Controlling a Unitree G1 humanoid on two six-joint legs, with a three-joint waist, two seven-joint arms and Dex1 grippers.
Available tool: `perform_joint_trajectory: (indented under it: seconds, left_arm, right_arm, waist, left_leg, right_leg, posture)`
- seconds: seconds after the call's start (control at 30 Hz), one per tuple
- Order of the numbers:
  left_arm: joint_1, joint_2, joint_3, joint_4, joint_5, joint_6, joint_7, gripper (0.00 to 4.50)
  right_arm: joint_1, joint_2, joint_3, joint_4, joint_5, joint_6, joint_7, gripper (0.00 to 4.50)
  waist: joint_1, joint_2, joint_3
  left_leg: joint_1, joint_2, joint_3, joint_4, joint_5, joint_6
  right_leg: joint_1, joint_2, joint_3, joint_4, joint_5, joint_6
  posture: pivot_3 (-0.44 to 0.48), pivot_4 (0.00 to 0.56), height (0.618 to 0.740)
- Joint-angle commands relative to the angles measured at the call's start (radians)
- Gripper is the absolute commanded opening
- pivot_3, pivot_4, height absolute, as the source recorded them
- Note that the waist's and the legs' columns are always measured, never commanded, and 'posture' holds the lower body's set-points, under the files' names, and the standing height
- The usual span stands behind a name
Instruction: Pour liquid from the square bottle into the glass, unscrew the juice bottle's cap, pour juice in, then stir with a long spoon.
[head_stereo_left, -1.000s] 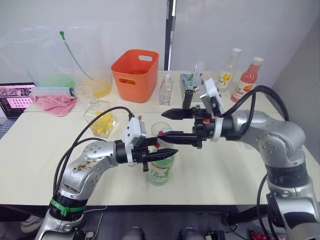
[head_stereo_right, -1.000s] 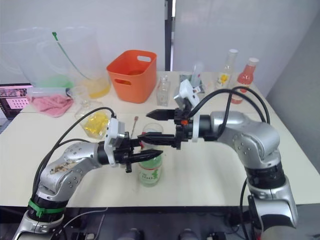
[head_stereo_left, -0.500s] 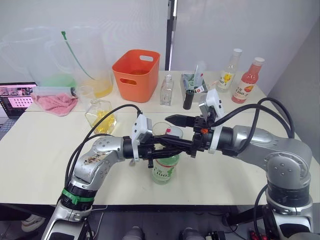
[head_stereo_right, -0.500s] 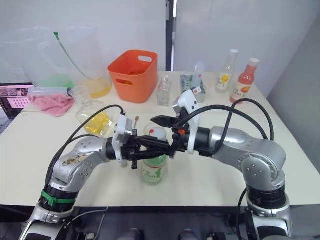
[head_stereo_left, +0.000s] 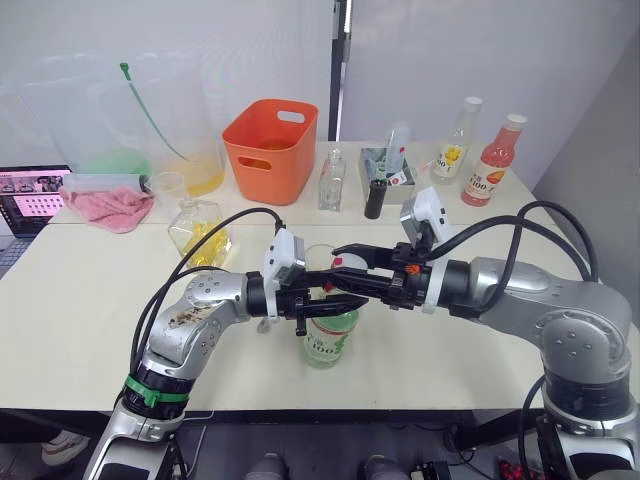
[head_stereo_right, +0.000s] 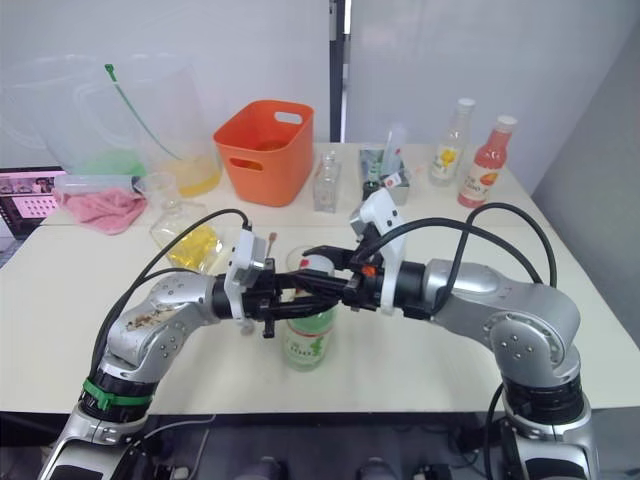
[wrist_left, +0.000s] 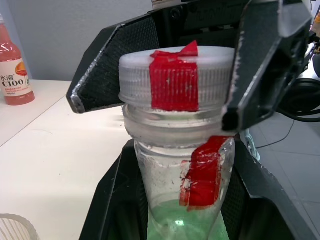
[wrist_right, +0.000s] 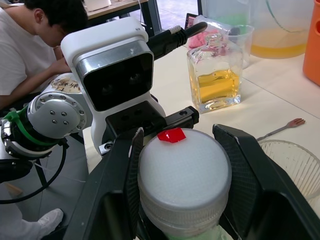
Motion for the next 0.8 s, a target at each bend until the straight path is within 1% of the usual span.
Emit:
perform_joint_trajectory:
  seconds: [0.03, 0.1, 0.2, 0.33, 0.43, 0.57, 0.7, 0.8]
  left_arm:
    - [-0.009, -0.004, -0.002, -0.025, -0.005, -0.012, 0.000, 1.37]
    - [-0.004, 0.003, 0.004, -0.033, -0.007, -0.008, -0.001, 1.37]
    - [0.009, 0.014, 0.014, -0.050, -0.009, -0.001, 0.001, 1.37]
    - [0.034, 0.041, 0.020, -0.083, -0.014, 0.009, -0.002, 1.37]
    - [0.054, 0.069, 0.029, -0.107, -0.019, 0.013, -0.013, 1.37]
    - [0.070, 0.091, 0.034, -0.129, -0.022, 0.016, -0.014, 1.37]
    - [0.089, 0.105, 0.036, -0.154, -0.019, 0.018, -0.004, 1.37]
    - [0.101, 0.105, 0.041, -0.170, -0.018, 0.019, 0.019, 1.37]
  right_arm:
    - [-0.003, -0.021, 0.005, -0.017, -0.007, -0.033, 0.057, 1.72]
    - [-0.007, -0.028, 0.019, -0.009, -0.017, -0.046, 0.094, 1.72]
    - [-0.022, -0.044, 0.059, 0.015, -0.057, -0.091, 0.198, 1.72]
    - [-0.094, -0.069, 0.168, 0.089, -0.152, -0.189, 0.431, 1.72]
    - [-0.180, -0.070, 0.263, 0.201, -0.253, -0.277, 0.618, 1.72]
    - [-0.284, -0.047, 0.362, 0.366, -0.382, -0.402, 0.831, 1.72]
    - [-0.364, -0.004, 0.405, 0.479, -0.460, -0.477, 0.955, 1.72]
    - [-0.399, 0.015, 0.420, 0.527, -0.502, -0.507, 1.020, 1.72]
  waist:
    - [0.000, 0.000, 0.000]
    - [-0.001, 0.000, 0.000]
    - [-0.003, 0.000, 0.000]
    - [-0.006, 0.000, 0.000]
    - [-0.014, 0.000, 0.000]
    - [-0.021, 0.000, 0.000]
    - [-0.030, 0.000, 0.000]
    - [-0.032, 0.000, 0.000]
  left_leg:
    - [0.000, 0.000, 0.000, 0.000, 0.000, 0.000]
    - [0.000, 0.000, 0.000, 0.000, 0.000, 0.000]
    - [0.000, 0.000, 0.000, 0.000, 0.000, 0.000]
    - [0.001, 0.001, 0.000, 0.000, 0.000, 0.000]
    - [0.002, 0.002, 0.001, 0.000, 0.000, 0.000]
    - [0.002, 0.002, 0.000, 0.000, 0.000, 0.000]
    - [0.002, 0.002, 0.000, 0.000, 0.000, 0.000]
    - [0.003, 0.002, 0.000, -0.001, 0.000, 0.000]
  right_leg:
    - [0.000, 0.000, 0.000, 0.000, 0.000, 0.000]
    - [0.000, 0.000, 0.000, 0.000, 0.000, 0.000]
    - [0.000, 0.000, 0.000, 0.000, 0.000, 0.000]
    - [0.000, 0.001, 0.000, 0.000, 0.000, 0.000]
    - [0.000, 0.001, 0.000, 0.000, 0.000, 0.000]
    - [0.000, 0.002, 0.000, 0.000, 0.000, 0.000]
    - [0.000, 0.001, 0.000, 0.001, 0.000, 0.000]
    - [0.000, 0.001, 0.000, 0.001, 0.000, 0.000]
  posture:
    - [0.000, 0.150, 0.740]
    - [0.000, 0.150, 0.740]
    - [0.000, 0.150, 0.740]
    - [0.000, 0.150, 0.740]
    - [0.000, 0.150, 0.740]
    - [0.000, 0.150, 0.740]
    - [0.000, 0.150, 0.740]
    - [0.000, 0.150, 0.740]
